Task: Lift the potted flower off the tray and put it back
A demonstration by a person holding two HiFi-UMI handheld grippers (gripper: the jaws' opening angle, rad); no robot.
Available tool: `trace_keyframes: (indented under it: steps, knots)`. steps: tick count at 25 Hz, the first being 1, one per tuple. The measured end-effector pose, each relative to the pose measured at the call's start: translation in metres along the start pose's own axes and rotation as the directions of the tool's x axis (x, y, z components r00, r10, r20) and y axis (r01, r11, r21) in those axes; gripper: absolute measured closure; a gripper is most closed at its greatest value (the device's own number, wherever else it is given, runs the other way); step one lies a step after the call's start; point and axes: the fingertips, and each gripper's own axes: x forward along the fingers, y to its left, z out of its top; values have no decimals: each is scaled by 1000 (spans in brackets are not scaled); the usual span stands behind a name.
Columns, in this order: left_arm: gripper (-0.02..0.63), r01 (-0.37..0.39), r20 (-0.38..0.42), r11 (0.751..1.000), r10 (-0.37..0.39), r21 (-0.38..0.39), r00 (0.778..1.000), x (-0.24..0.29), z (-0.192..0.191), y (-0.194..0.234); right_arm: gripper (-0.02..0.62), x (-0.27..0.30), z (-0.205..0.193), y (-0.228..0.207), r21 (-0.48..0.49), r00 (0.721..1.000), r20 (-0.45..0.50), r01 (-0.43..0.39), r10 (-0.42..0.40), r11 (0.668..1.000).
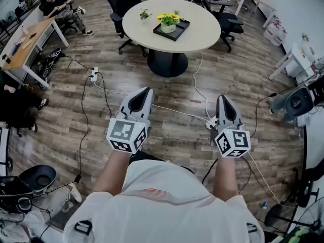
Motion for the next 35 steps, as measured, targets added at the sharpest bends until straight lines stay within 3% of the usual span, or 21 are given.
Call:
trace_keyframes:
  steps: [8, 11, 15, 20, 27, 35]
  knots:
    - [601, 0, 1, 1000, 0, -7, 1000, 2, -2, 0, 595, 2, -6, 3, -8, 1000, -10, -16, 16, 1000]
    - [594, 39, 14, 999, -39, -10, 999, 5, 0, -5, 595, 2, -7, 3, -12, 1000, -17, -17, 17, 1000]
    - [306, 85, 14, 996, -85, -5, 996, 12, -1, -12, 595, 0, -9, 1, -14, 1000, -25, -14, 14, 1000]
    - [193, 92, 14, 996, -92, -17, 996, 17, -5, -15, 595, -2, -16, -5, -17, 999, -36, -11, 10, 1000]
    - [166, 93, 65, 995, -91, -33, 994, 24, 13, -20, 595, -3, -9, -19, -20, 1000, -25, -7, 7, 1000]
    - [166, 82, 31, 996, -80, -48, 996, 53, 5, -9, 595, 17, -11, -33, -15, 1000, -31, -1, 0, 1000]
